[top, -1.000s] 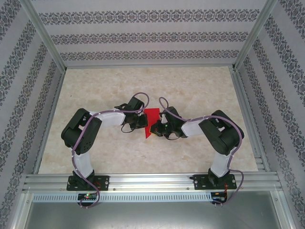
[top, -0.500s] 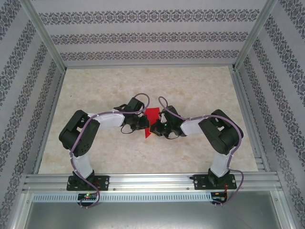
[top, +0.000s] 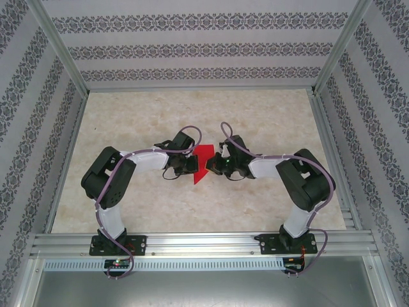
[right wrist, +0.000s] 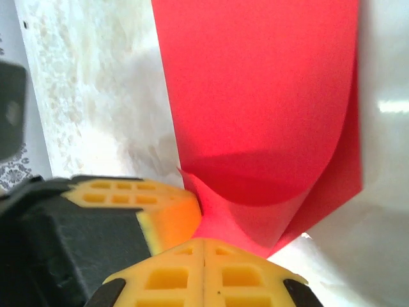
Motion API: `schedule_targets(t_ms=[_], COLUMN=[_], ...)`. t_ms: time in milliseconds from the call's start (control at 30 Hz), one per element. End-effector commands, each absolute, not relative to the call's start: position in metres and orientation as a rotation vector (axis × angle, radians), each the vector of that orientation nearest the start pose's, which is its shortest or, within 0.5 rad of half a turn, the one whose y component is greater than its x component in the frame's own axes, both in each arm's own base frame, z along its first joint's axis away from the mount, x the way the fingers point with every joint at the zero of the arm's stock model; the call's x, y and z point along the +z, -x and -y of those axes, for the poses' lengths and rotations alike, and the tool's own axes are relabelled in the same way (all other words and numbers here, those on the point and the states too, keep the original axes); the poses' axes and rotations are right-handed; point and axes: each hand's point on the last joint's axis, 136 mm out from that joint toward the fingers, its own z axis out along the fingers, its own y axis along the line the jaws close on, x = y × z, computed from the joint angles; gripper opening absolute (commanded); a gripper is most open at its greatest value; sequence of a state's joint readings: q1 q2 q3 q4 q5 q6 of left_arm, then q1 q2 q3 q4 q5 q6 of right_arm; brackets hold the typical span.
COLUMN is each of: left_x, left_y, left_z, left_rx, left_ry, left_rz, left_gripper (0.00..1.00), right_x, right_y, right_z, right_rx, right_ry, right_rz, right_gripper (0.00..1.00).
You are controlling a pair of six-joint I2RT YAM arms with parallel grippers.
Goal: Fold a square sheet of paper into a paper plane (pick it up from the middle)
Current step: Third fold the triangle at the center of the table.
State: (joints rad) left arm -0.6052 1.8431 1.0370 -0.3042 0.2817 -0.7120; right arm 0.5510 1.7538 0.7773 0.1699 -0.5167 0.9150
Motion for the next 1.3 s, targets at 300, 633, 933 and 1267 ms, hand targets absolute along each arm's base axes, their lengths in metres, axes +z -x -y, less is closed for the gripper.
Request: schedule_targets(t_ms=[300,633,933,1267], left_x=[-0.004,-0.011,-0.014,-0.015], left_y=[-0.301,-0.298,-0.298,-0.298], left_z=[0.253,0.244,0.245,0.247], left_rx=[-0.534,-0.462,-0.461,-0.467], left_ry=[0.055,0.054,0.044,0.037], left_rz=[-2.940,-2.964,-2.975,-2.980], left_gripper=[0.03,0.02,0.01,0.00], right_x=[0.026,-0.001,0.025,0.047], right_y=[-0.309,-0.316,-0.345,-0.361], right_z=[-0.296,-0.259,-0.251,-0.241], right_rx=[1.167,0.908,0.967,0.916], right_ry=[-0.130,-0.337,-0.366,-0.311], right_rz=[-2.708,-2.799,-2.698,-2.635], right_gripper=[0.04,0.03,0.03,0.03])
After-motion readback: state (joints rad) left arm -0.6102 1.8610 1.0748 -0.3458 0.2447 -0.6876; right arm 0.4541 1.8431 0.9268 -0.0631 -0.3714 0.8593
